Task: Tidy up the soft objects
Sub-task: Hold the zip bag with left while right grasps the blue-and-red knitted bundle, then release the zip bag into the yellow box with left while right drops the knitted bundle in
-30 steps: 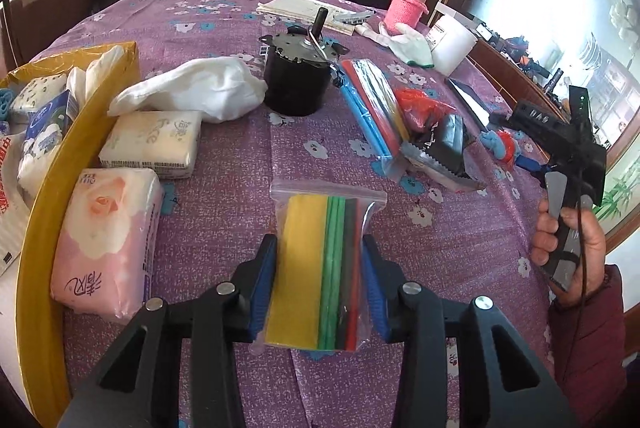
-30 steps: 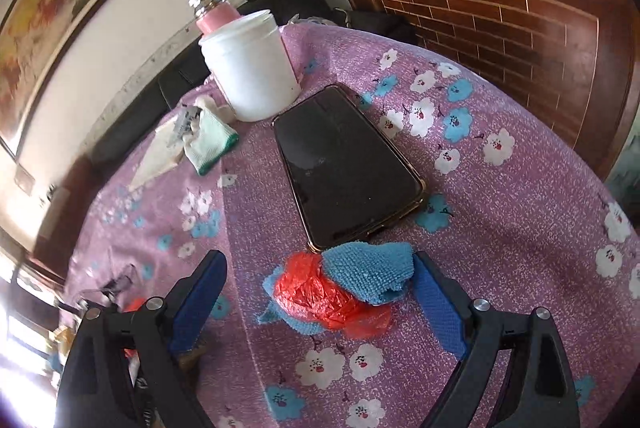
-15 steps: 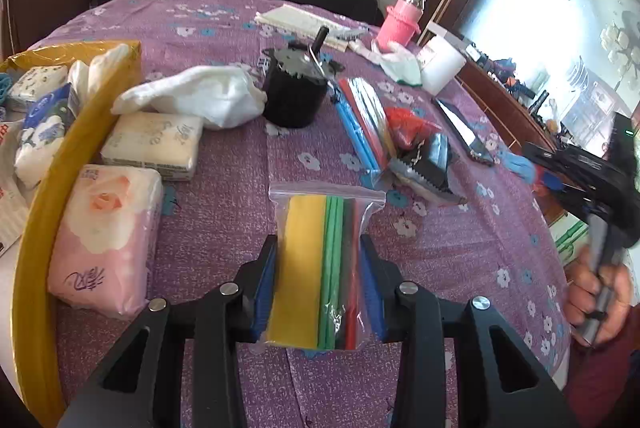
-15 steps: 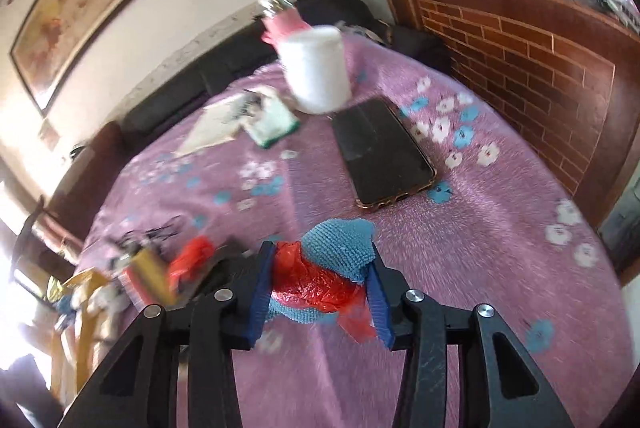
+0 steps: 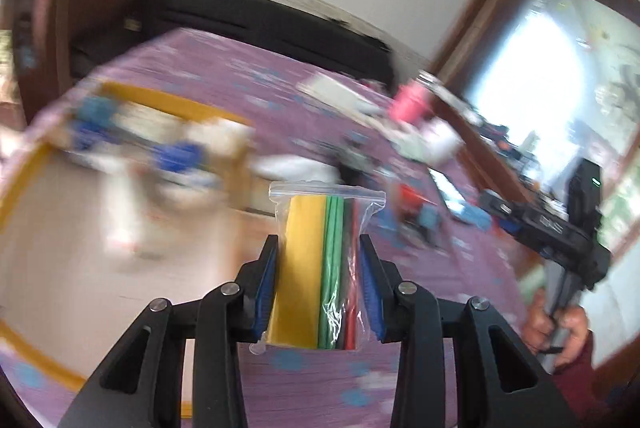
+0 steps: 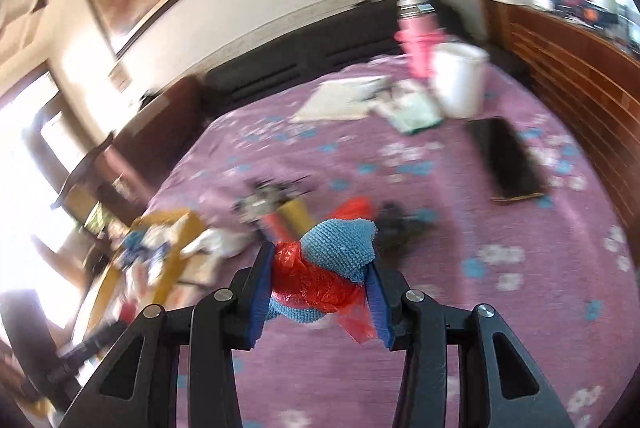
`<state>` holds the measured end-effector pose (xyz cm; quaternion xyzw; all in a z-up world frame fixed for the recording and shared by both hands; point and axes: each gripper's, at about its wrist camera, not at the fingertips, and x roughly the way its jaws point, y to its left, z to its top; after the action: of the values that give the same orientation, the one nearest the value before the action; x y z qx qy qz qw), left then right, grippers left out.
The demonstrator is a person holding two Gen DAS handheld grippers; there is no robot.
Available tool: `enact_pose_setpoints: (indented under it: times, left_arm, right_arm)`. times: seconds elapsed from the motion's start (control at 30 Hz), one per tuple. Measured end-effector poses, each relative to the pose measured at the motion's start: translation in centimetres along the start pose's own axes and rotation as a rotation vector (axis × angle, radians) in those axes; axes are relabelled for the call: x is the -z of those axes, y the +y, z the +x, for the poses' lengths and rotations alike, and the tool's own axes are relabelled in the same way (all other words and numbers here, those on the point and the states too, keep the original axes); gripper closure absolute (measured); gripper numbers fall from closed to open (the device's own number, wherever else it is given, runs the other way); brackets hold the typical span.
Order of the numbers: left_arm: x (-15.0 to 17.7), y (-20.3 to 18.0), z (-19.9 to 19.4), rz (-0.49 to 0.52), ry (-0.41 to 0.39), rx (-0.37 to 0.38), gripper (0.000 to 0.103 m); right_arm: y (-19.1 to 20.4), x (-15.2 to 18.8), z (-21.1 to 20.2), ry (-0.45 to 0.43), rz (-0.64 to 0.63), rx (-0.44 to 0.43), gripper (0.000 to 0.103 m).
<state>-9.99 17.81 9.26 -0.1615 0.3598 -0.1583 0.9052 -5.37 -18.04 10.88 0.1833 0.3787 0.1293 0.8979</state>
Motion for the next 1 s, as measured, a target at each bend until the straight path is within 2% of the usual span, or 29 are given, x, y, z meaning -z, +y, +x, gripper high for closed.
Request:
enact_pose_setpoints:
  times: [0.1, 0.17, 0.37, 0.43, 0.47, 0.53, 0.6, 0.7, 0.8, 0.97, 1.0]
  left_arm:
    - [-1.3, 4.8, -1.0, -0.026, 0.008, -0.181, 0.066]
    - [-2.0, 8.0, -0.4, -0.058, 0.045, -0.262, 0.066]
    - [-3.6, 14.4, 2.6, -0.109, 0.113, -0.403, 0.066]
    - [-4.1, 15.4, 3.1, -0.122, 0.12, -0.437, 0.061]
    - [-4.2, 15.9, 3.2, -0.141, 0.12, -0.43, 0.059]
    - [-4.2, 16.6, 2.5, -0.176, 0.094, -0.382, 0.044]
    - [-3.9, 16.5, 1.2, -0.188, 0.06, -0.359, 0.039]
    - [-2.9, 16.1, -1.3, -0.21, 0.002, -0.313, 0.038]
    - [-1.5, 15.4, -4.4, -0.229, -0.065, -0.286, 0.031]
    - [0.2, 14.4, -7.5, -0.224, -0.14, -0.312, 0.028]
    - [0.5, 14.4, -7.7, -0.224, -0.142, -0.316, 0.028]
  right_arm:
    - [4.0, 0.5, 2.3, 0.052, -0.057, -0.053, 0.057]
    - [7.0, 0.9, 4.1, 0.086, -0.102, -0.083, 0.057]
    - [14.4, 1.9, 8.1, 0.162, -0.214, -0.134, 0.056]
    - [16.5, 2.1, 9.5, 0.19, -0.241, -0.145, 0.056]
    - [17.6, 2.2, 10.2, 0.204, -0.255, -0.148, 0.056]
    - [19.4, 2.4, 11.5, 0.229, -0.279, -0.151, 0.056]
    - [21.0, 2.6, 13.2, 0.258, -0.297, -0.156, 0.056]
    - [23.4, 2.6, 15.6, 0.287, -0.32, -0.16, 0.056]
    - [25.5, 2.2, 17.7, 0.301, -0.335, -0.162, 0.056]
    - [28.0, 1.5, 21.7, 0.308, -0.333, -0.139, 0.052]
    - [28.2, 1.4, 22.4, 0.319, -0.321, -0.148, 0.048]
